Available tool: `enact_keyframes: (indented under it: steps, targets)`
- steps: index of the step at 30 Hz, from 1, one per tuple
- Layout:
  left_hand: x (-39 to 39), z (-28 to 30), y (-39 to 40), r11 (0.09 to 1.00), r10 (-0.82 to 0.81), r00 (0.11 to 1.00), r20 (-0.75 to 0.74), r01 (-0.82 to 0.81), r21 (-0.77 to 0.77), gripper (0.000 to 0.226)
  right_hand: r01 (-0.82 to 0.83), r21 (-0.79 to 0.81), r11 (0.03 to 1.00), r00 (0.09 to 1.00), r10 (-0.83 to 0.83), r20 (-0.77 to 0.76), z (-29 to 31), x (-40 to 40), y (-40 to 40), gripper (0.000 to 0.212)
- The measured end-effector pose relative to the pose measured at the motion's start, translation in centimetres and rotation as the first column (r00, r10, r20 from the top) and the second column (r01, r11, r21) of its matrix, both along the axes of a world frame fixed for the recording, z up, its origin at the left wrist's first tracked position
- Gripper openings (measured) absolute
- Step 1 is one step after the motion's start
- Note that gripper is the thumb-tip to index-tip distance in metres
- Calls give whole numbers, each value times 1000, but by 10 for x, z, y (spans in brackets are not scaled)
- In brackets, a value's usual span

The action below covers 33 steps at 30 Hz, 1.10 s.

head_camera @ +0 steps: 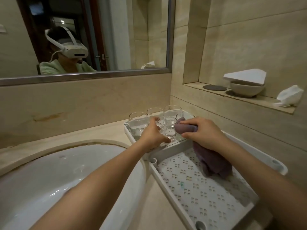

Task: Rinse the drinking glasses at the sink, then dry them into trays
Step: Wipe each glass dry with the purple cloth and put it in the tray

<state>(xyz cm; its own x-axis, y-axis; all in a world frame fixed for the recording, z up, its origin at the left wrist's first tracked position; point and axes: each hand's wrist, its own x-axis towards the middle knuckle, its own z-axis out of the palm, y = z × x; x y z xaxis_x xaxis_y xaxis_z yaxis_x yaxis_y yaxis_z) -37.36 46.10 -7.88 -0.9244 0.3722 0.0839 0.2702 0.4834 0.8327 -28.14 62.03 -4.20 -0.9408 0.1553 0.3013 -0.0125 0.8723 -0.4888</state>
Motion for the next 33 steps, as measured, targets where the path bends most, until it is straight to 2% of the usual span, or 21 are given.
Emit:
enact_keyframes:
  steps: [5,10,16,18,20,22,25,28,33]
  targets:
    - [-5,2,10,999,6,1000,2,-5,-48,95,38,9,999,999,-38,6,-2,-7,4,45]
    - [-7,3,19,999,37,999,11,-37,-34,92,103,39,994,995,-103,-1,-5,-13,8,48]
    - [6,6,9,998,2,1000,28,0,-62,91,127,47,991,992,-127,5,-3,-7,7,49]
    - [13,12,0,992,1,1000,-9,-2,-122,85,126,37,991,992,-125,-21,2,-2,2,48]
    - [25,23,-14,975,-23,993,-118,-4,-224,74,111,36,993,992,-109,-58,10,5,-8,49]
    - [43,35,-32,918,-95,955,-280,-25,-396,62,75,33,997,993,-72,-95,20,13,-21,49]
    - [75,47,-68,772,-192,857,-478,-169,-613,50,-43,-17,999,991,41,-124,37,27,-50,47]
    - [107,51,-112,677,-184,799,-572,-319,-663,43,-154,-62,986,981,145,-130,49,41,-88,47]
    - [159,47,-193,554,-98,798,-594,-453,-699,41,-362,-50,931,929,357,-98,47,58,-166,45]
